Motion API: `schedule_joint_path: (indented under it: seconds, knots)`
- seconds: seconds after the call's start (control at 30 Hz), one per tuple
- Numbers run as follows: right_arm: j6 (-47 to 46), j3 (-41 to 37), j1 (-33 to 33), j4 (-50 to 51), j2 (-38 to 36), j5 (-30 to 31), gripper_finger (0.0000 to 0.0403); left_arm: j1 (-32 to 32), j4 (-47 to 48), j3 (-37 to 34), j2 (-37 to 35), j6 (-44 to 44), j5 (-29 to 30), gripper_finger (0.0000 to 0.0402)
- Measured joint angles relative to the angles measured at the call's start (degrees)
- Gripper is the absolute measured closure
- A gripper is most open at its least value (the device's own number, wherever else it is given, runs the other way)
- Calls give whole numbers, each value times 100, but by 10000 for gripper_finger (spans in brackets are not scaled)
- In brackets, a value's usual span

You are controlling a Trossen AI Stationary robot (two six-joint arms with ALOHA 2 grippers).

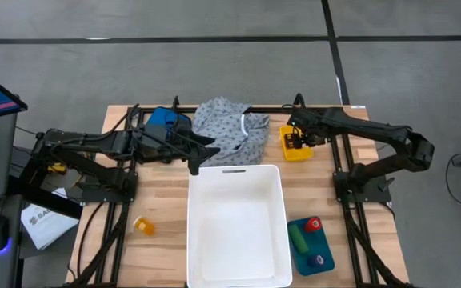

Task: Pick & place medical supplies in basket/bin
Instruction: Put the top right orange pill bottle into the yellow bin, then put the orange pill bottle into the yellow bin

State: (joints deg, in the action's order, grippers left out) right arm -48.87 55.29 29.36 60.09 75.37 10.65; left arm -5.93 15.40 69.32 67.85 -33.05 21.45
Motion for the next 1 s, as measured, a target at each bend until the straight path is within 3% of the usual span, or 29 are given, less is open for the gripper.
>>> schedule_joint_path:
  seconds: [0.53, 0.77, 1.0]
  knots:
    - [124, 0, 44, 125, -168, -2, 152, 0, 192, 0, -4, 25, -52, 179]
    - [-325, 0, -261, 296, -897, 177, 152, -25, 1642, 9, -423, -78, -185, 179]
    - [-923, 4, -576, 186, -1815, 143, 152, -613, 4004, 9, -848, -496, -1483, 176]
